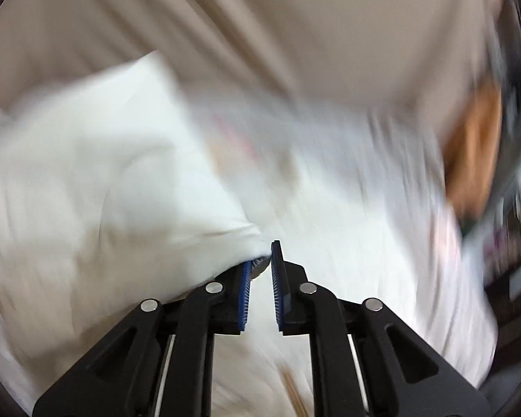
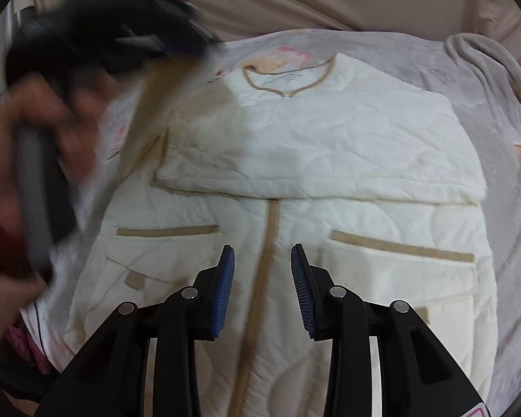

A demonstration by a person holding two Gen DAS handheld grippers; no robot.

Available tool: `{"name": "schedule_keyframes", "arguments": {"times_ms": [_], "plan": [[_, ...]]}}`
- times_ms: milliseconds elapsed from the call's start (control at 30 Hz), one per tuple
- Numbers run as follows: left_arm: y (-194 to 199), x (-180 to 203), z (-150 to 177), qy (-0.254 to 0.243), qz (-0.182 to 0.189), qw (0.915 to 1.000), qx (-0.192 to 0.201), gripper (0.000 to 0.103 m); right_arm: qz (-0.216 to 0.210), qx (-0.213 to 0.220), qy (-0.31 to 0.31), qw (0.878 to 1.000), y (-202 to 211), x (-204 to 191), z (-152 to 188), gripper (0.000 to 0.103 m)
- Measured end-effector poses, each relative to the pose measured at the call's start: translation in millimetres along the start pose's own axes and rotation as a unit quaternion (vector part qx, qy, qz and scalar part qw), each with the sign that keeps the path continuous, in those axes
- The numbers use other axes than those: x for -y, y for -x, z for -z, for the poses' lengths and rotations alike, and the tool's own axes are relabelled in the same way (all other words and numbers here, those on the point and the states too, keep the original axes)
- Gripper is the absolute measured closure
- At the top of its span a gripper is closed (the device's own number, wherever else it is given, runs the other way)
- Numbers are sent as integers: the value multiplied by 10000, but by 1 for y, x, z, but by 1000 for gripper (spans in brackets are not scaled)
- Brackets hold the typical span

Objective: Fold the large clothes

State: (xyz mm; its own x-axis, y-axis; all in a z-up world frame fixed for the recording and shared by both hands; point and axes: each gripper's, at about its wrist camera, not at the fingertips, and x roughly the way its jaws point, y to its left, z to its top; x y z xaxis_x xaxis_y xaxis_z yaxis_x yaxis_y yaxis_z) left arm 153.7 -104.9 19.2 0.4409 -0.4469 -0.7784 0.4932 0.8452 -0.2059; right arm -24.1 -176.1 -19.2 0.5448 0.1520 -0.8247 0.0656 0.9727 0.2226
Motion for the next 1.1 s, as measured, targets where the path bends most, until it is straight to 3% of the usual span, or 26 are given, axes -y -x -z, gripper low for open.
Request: {"name": "schedule_keyframes", "arguments": {"times_ms": [67,100,167,233,267,333,467,600,700,833,900,1000,1100], "plan": [[-51,30,42,-374,-270,9955,-833,90,141,-8,-138,9998,8,17,9,69],[-61,37,60,-502,-538,9931,-914,89,244,-2,-183,9995,13,25,14,69],[-50,40,74,-518,-505,9948,-710,85,452,48,-246,9987,24,43,22,65],[-24,28,80,-152,-291,9978,-568,67,517,100,-394,9978,30,58,23,63],[-10,15,82,41,-233,9989,-412,64,538,172,-408,9976,32,62,20,63],[16,-13,78,479,-384,9980,-138,54,618,333,-286,9971,31,64,10,62],[41,-82,85,1489,-893,9848,-2,54,544,654,508,9951,13,35,-25,50],[45,-150,103,2571,-1132,9596,-140,54,318,636,1408,9875,-26,-9,-57,46],[33,-168,109,2724,-1320,9528,-250,55,289,441,1942,9795,-65,-43,-74,46],[26,-175,115,2639,-1425,9534,-328,55,154,235,1993,9795,-104,-71,-88,51],[21,-174,116,2545,-1564,9536,-371,55,-11,186,1759,9842,-114,-69,-96,97],[19,-176,114,2526,-1636,9528,-390,55,-487,583,288,9967,-88,-22,-110,97],[16,-179,116,2463,-1692,9533,-431,55,-529,896,-1204,9873,-54,52,-100,97]]}}
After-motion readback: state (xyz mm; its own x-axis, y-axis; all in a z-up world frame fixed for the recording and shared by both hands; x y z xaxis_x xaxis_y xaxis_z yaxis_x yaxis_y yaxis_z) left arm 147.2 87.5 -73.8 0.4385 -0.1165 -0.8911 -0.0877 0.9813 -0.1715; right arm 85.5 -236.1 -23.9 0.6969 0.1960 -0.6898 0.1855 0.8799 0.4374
